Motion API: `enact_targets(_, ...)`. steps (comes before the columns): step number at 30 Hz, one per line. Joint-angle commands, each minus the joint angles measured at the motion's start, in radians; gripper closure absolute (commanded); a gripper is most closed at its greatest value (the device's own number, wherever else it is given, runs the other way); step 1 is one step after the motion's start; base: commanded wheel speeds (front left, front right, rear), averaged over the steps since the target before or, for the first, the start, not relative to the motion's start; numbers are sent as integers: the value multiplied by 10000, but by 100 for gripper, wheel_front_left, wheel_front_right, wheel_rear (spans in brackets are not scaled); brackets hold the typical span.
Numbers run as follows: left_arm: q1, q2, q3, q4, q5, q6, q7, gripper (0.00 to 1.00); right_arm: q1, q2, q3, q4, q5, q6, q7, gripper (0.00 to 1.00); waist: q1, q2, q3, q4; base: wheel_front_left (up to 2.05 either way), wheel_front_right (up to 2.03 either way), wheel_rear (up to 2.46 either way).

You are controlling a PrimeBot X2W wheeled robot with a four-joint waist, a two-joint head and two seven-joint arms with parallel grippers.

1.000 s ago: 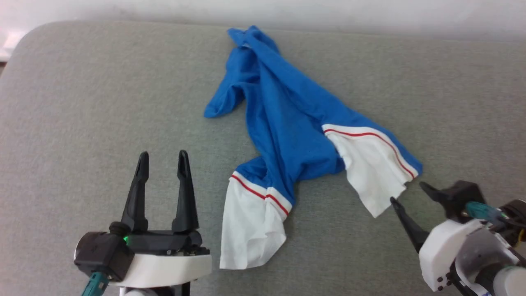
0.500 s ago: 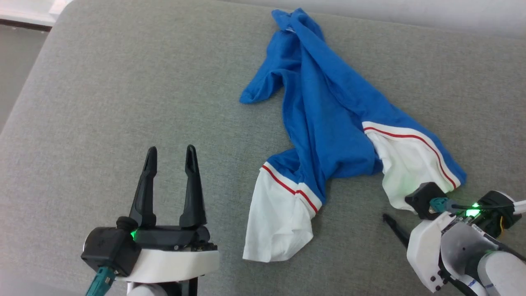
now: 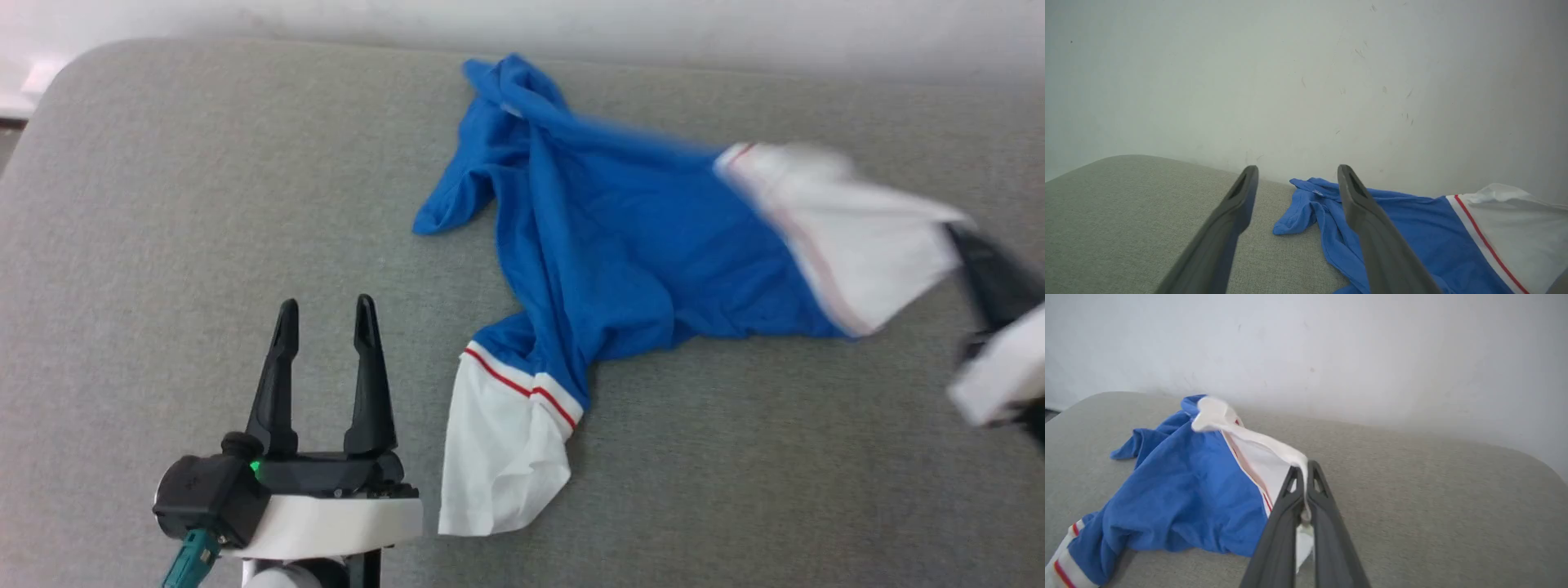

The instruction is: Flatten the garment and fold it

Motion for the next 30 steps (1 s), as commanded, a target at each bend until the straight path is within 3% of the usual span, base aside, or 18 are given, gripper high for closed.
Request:
enact_targets(1,113,-20,30,53,55,-83,-47,0,111,153,-437,-93,27,-19,26,100,0,-1,-479,-497,0,0,0)
enact_targets(7,325,-20,97,188,29,-208,-47,0,1691,1215,-3979,-422,-532,-19,475,100,0,-1,-739,-722,0,0,0)
enact_targets(10,434,-20,149,272,32,-266,-47,0,2384,1686,-4753,-21,-876,-19,532,100,0,-1,-794,-770,0,0,0)
enact_targets(14,494,-20,120,447,114,-393,-47,0,2787,1761,-4931,940,-1579,-19,135,100,0,-1,-817,-743,0,0,0)
enact_targets(15,491,-20,100,494,124,-424,-47,0,2801,1737,-4870,1149,-1729,-19,71,83,0,-1,-824,-726,0,0,0)
enact_targets(16,491,-20,79,542,150,-456,-47,0,2775,1704,-4759,1307,-1836,-19,-52,53,0,-1,-830,-712,0,0,0)
enact_targets(17,493,-20,66,585,181,-482,-47,0,2704,1680,-4660,1438,-1896,-19,-230,0,0,-1,-839,-704,0,0,0)
enact_targets(24,654,129,-117,888,704,-666,-47,0,2135,1351,-3463,717,-1948,-19,-1792,0,0,-1,-945,-746,0,0,0)
enact_targets(30,879,285,-297,1070,1073,-608,6,0,2645,2084,-2458,-1001,-1900,-19,-2776,0,0,-1,-878,-739,0,0,0)
